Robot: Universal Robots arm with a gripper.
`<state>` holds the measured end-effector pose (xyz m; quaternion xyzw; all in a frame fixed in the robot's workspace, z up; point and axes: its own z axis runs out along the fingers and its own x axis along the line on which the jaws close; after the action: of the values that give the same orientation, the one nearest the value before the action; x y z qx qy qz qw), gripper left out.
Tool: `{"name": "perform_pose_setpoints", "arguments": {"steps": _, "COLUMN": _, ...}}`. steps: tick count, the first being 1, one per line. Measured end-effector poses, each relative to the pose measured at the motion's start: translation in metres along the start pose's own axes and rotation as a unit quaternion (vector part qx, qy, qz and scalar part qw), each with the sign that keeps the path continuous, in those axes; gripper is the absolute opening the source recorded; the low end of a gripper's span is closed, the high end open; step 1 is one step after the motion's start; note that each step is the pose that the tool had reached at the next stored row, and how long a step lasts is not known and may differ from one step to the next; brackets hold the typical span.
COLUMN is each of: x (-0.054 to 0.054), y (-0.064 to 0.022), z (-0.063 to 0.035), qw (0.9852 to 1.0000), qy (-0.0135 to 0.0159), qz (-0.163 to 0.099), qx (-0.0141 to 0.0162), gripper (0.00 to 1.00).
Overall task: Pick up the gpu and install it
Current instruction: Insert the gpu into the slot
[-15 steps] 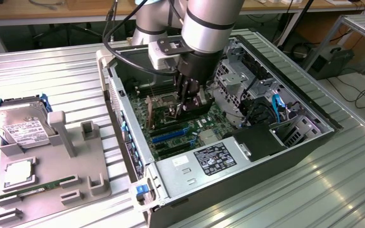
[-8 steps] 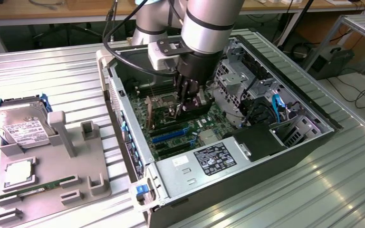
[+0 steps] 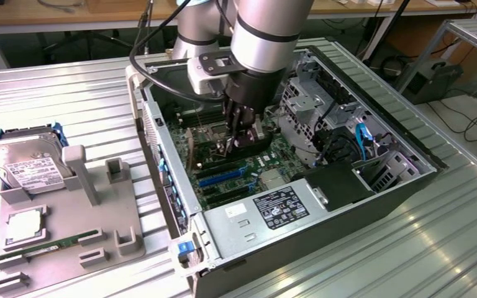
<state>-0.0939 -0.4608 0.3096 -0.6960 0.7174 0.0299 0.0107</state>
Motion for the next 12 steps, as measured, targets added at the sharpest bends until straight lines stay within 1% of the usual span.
{"name": "perform_pose_setpoints", "arguments": {"steps": 3, "x": 0.001, "y": 0.0011, "z": 0.0021, "qw": 1.0, "qy": 0.0, "qz": 0.0, "qx": 0.0, "gripper": 0.26}}
{"name": "perform_pose_setpoints", "arguments": {"steps": 7, "x": 0.002, "y": 0.002, "z": 0.0084, "qw": 1.0, "qy": 0.0, "qz": 0.0, "qx": 0.0, "gripper": 0.26}}
{"name": "perform_pose_setpoints", "arguments": {"steps": 12, "x": 0.004, "y": 0.0035, "z": 0.0137, "qw": 1.0, "qy": 0.0, "qz": 0.0, "qx": 0.0, "gripper": 0.26}}
